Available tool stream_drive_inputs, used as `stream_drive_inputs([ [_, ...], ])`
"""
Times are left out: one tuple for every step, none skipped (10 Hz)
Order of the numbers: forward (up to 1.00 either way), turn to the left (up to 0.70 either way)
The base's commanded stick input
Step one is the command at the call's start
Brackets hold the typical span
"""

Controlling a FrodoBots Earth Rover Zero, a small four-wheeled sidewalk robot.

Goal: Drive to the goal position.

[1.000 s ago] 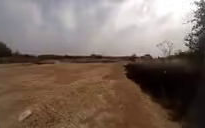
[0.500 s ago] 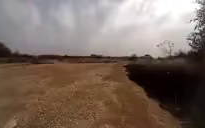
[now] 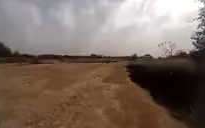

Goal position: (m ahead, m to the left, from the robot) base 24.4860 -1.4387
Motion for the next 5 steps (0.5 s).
stream_drive_inputs([
  [0.50,0.00],
  [0.50,0.00],
  [0.50,0.00],
  [0.50,0.00],
  [0.50,0.00],
])
